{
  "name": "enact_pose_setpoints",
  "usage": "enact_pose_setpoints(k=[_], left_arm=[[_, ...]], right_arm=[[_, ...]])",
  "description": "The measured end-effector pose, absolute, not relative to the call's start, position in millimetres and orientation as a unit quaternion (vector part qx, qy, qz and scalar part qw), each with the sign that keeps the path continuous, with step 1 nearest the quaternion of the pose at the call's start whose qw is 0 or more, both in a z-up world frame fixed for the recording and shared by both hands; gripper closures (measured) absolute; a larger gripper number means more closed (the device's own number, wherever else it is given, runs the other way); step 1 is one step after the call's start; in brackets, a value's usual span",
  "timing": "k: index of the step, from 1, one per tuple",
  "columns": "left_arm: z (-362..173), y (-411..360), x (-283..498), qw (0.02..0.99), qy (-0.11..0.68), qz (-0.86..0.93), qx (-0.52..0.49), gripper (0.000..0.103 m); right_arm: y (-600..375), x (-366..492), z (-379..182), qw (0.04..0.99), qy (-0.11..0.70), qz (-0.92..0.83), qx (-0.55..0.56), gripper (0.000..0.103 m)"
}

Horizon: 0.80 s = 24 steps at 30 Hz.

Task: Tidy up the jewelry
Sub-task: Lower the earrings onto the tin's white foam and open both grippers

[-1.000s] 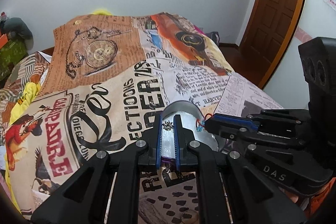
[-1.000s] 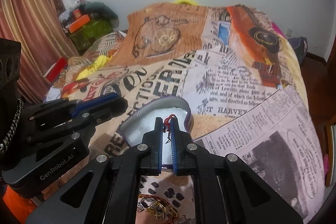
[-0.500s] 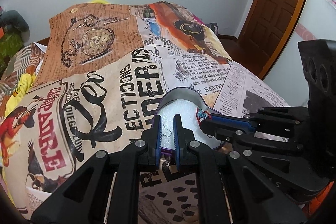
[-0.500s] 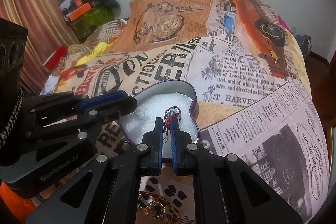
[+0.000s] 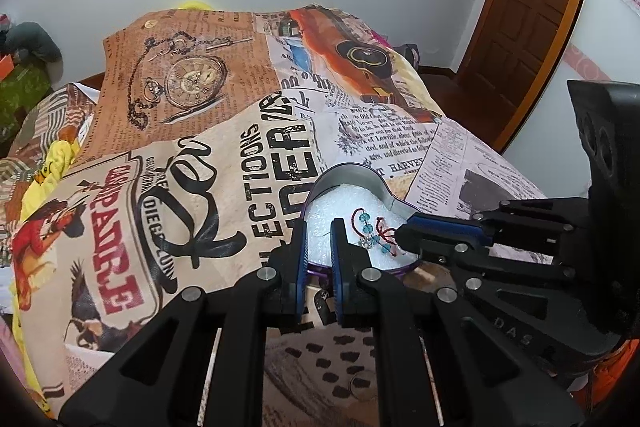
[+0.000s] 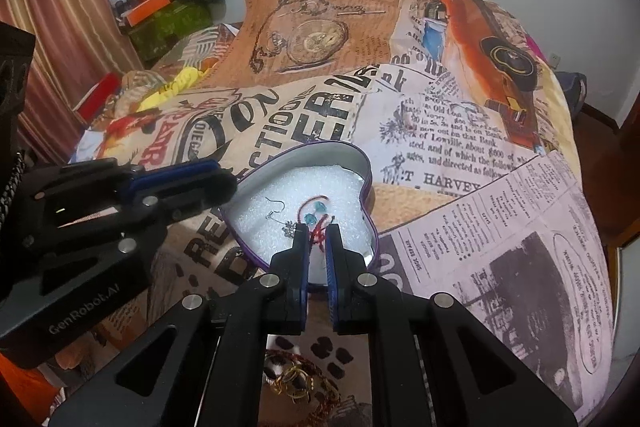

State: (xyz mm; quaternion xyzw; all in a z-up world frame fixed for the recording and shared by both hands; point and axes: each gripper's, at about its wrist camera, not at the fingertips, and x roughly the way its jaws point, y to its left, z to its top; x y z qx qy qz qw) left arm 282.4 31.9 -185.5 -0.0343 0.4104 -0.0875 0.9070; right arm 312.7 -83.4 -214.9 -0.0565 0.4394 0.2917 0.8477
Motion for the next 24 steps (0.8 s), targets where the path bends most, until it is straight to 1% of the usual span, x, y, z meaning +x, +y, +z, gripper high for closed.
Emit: enact_pose_setpoints(k=[3,4,5,6,7,8,9,14,17,24], left_arm=[[-180,33,277,0.908,0.408,-0.085,-0.034,0.093],[-177,34,274,0.909,0.407,-0.084,-0.034,0.092],[-176,34,273,0.91,0.406,-0.083,-0.033,0.088],[-173,34,270,0.91,0.404,-0.082,-0.032,0.082],[-171,34,267,0.912,0.402,-0.081,-0.032,0.079],[-168,34,264,0.913,0.399,-0.08,-0.032,0.073],[-165,34,262,0.914,0.396,-0.08,-0.032,0.071],[-153,33,247,0.918,0.388,-0.075,-0.025,0.071],[-147,32,239,0.92,0.385,-0.073,-0.021,0.069],[-144,30,219,0.919,0.387,-0.069,-0.013,0.067]], right_arm=[[-86,309,-209,0.851,0.435,0.289,-0.057,0.093],[-87,307,-207,0.852,0.433,0.287,-0.058,0.09],[-87,305,-205,0.854,0.432,0.285,-0.058,0.085],[-88,303,-202,0.856,0.428,0.283,-0.059,0.081],[-89,300,-198,0.859,0.423,0.282,-0.058,0.073],[-91,298,-195,0.862,0.418,0.28,-0.057,0.064],[-92,295,-192,0.866,0.412,0.279,-0.056,0.062],[-100,282,-176,0.877,0.392,0.271,-0.057,0.061],[-106,275,-168,0.882,0.384,0.268,-0.054,0.061],[-119,259,-157,0.888,0.374,0.261,-0.048,0.061]])
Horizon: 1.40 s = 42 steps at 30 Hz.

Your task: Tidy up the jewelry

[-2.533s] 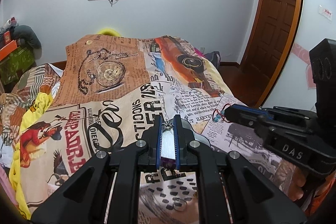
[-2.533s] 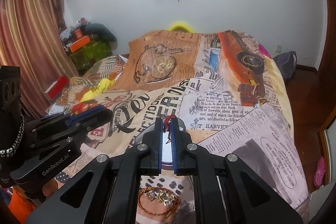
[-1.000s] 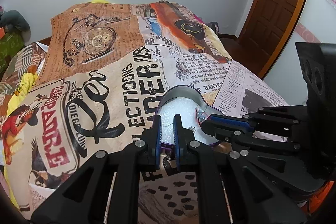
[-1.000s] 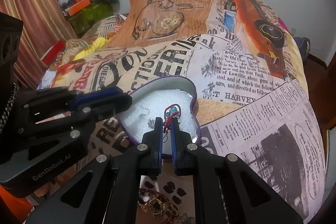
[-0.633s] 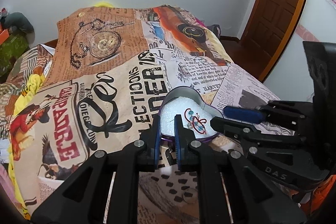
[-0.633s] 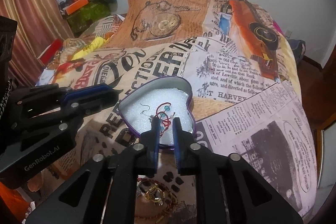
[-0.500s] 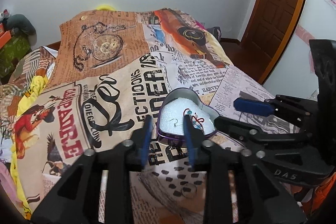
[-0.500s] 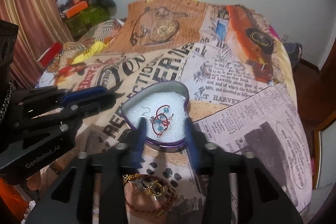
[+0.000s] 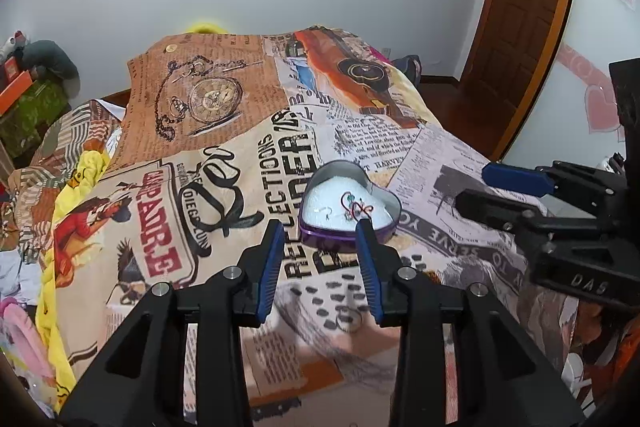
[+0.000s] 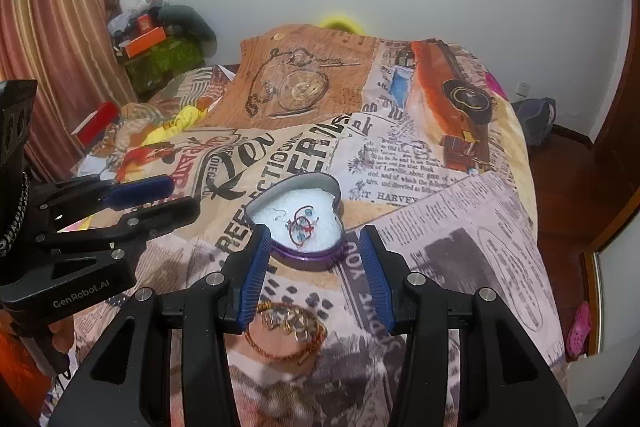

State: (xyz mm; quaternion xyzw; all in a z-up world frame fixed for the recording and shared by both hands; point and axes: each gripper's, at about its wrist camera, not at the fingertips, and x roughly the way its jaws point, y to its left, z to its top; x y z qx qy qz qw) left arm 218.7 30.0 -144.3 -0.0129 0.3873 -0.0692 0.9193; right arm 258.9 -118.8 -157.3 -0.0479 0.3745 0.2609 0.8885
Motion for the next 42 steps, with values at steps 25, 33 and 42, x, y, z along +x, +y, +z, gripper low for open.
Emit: enact_pose_setpoints(k=[25,33,42], left_arm=[[-217,16,196,0.876,0.474,-0.086,-0.02,0.066],[-223,13,201,0.879,0.467,-0.098,-0.021,0.066],[-227,13,209,0.882,0.459,-0.104,-0.023,0.083]], right_arm=[[-136,228,-207,0.863,0.431,0.255,-0.07,0.061],[-126,232,-218,0.854,0.437,0.273,-0.064,0.061],[-109,234,-223,0.841,0.44,0.308,-0.063,0.074]])
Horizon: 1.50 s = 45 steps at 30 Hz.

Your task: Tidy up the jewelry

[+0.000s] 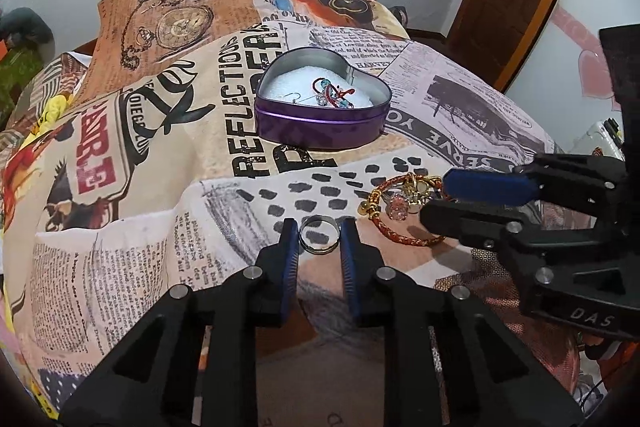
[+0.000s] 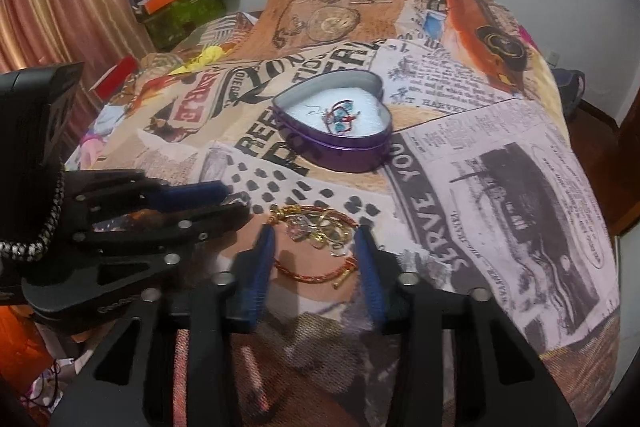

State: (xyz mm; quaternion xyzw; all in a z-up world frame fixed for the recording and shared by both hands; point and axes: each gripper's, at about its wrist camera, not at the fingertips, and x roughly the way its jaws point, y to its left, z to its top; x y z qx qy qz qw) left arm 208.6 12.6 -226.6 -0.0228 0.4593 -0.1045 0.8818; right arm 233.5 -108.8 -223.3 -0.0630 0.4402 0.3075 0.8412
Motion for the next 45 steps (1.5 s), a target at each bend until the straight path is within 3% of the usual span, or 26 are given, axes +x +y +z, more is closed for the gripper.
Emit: enact_pose_setpoints(k=[5,24,26,31,45], left_arm=[[-223,18,204,0.886,0.452,-0.102,-0.033,0.083],[-223,29,196,0.887,0.448,-0.099,-0.048,0.083],[-223,28,196,0.887,0.448,-0.098,-0.046,0.083],[-222,28,195,0.888,0.447,-0.095,-0.044,0.083],[-191,21,185,0.904,0.416,-0.093,-0.035,0.083]], right_arm=[[-103,236,-228,0.83,0.451,0.324,-0.056,0.083],[-85,252,-238,0.822,0.457,0.324,-0.099,0.083],[-84,250,-239,0.82,0.456,0.328,-0.107,0.09],[-83,247,-237,0.826,0.448,0.322,-0.12,0.09],[-98,237,-198,0.849,0.411,0.324,-0.071,0.09]])
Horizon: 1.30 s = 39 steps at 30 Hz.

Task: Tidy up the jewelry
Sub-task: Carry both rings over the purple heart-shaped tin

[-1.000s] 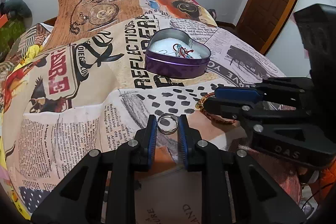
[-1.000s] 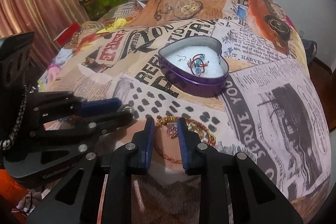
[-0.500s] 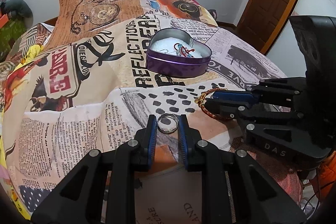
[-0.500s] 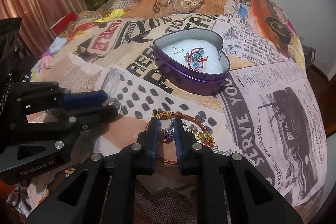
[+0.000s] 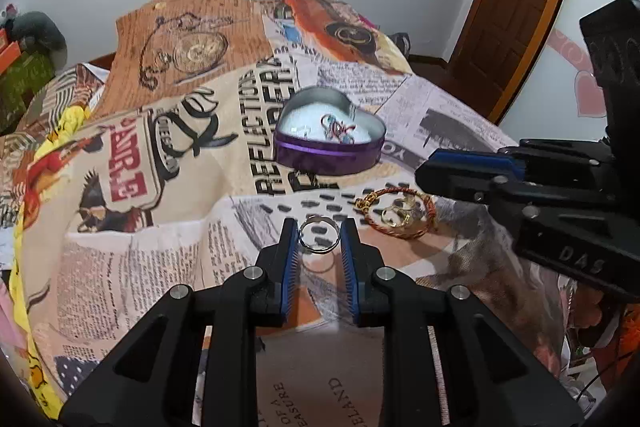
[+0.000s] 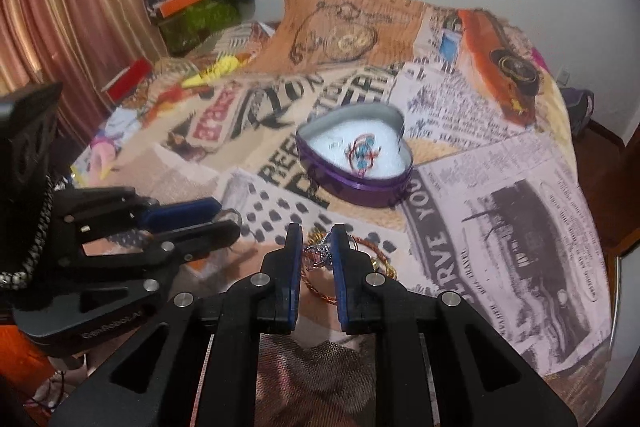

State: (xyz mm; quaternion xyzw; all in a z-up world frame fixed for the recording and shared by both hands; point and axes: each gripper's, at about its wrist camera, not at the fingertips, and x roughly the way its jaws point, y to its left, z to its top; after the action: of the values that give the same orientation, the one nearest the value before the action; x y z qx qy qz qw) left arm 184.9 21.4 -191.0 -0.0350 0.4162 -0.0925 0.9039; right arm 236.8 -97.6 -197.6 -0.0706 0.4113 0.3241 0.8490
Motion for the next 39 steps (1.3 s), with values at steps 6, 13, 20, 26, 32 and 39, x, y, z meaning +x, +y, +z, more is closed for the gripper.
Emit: enact_pose_setpoints(k=[6,13,20,26,32,39], left_arm=[[-170,23,183,0.915,0.392,-0.089,-0.038,0.083],[-149,23,188,0.926,0.365,-0.089,-0.035,0.083],[-139,24,202,0.933,0.349,-0.087,-0.031,0.083],[-144,28,221,0.933,0.35,-0.08,-0.033,0.083],[-153,34,241,0.93,0.358,-0.078,-0.04,0.083],[-164,33,260,0.927,0.365,-0.079,-0.037,0.083]], right_arm=[[-106,234,-172,0.866,0.381,0.318,-0.059,0.09],[-114,231,-149,0.883,0.35,0.307,-0.051,0.09],[-116,237,-138,0.893,0.332,0.3,-0.04,0.09],[-112,251,-141,0.894,0.333,0.298,-0.037,0.09],[-105,269,-148,0.892,0.341,0.296,-0.038,0.09],[-97,288,-154,0.888,0.348,0.298,-0.035,0.09]])
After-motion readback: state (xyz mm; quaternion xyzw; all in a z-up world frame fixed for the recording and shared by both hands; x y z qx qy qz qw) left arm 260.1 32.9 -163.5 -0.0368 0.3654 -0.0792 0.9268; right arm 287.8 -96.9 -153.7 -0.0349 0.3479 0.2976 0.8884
